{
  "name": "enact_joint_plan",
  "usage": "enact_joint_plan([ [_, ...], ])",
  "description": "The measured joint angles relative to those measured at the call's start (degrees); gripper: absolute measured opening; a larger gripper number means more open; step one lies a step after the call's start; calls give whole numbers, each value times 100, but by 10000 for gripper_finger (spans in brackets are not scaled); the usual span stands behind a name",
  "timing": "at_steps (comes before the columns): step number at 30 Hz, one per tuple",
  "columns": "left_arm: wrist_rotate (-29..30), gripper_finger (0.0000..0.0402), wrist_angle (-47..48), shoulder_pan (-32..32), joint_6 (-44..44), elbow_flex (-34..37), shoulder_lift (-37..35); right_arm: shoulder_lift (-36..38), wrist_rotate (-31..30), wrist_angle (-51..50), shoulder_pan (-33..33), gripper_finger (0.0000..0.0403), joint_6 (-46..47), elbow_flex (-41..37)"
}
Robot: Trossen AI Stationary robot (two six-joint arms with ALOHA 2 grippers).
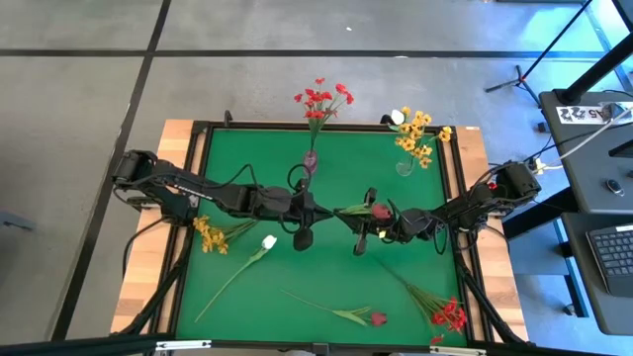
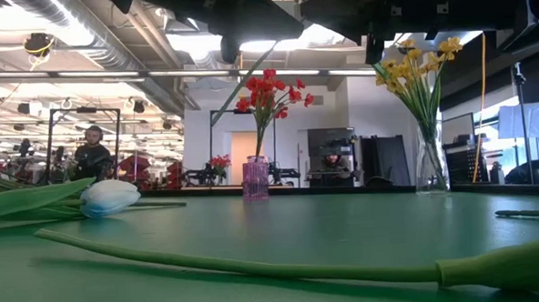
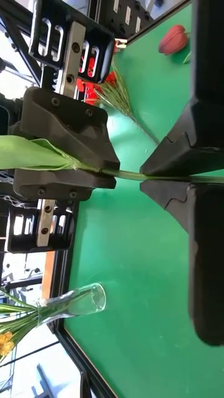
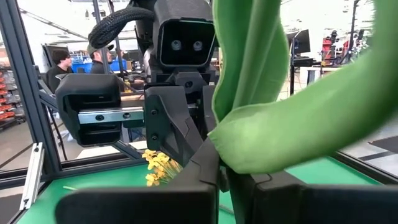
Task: Sort flowers into vase by color
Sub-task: Put the top red flower into the pink vase
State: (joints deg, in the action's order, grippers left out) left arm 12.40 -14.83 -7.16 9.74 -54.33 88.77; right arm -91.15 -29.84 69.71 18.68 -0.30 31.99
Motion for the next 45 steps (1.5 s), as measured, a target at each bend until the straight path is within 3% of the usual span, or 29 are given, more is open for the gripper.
enact_joint_plan([
  [5, 15, 2, -11, -13, 4, 0, -2, 0, 33, 45, 4, 42, -154, 0],
  [14, 325, 1, 49, -9, -58, 0, -98, 0, 41, 35, 13, 188, -162, 0],
  [18, 376, 1, 207, -3, -414, 4, -221, 7, -6, -99, 93, 233, -199, 0],
  [22, 365, 0, 351, 132, -436, 4, -456, 138, -301, -459, 258, 249, -351, 0],
  [30, 319, 0, 273, 478, -666, 4, -996, 748, -1026, -1432, 719, 244, -470, 0],
  [34, 26, 0, -642, 727, -900, 222, -997, 892, -1528, -1784, 960, 243, -462, 0],
  [39, -1015, 0, -2537, 1383, -783, 997, -991, 892, -1970, -2131, 1189, 243, -287, 0],
  [45, -1047, 0, -4245, 2108, -693, 1940, -950, 890, -2208, -2402, 1287, 243, 30, 0],
])
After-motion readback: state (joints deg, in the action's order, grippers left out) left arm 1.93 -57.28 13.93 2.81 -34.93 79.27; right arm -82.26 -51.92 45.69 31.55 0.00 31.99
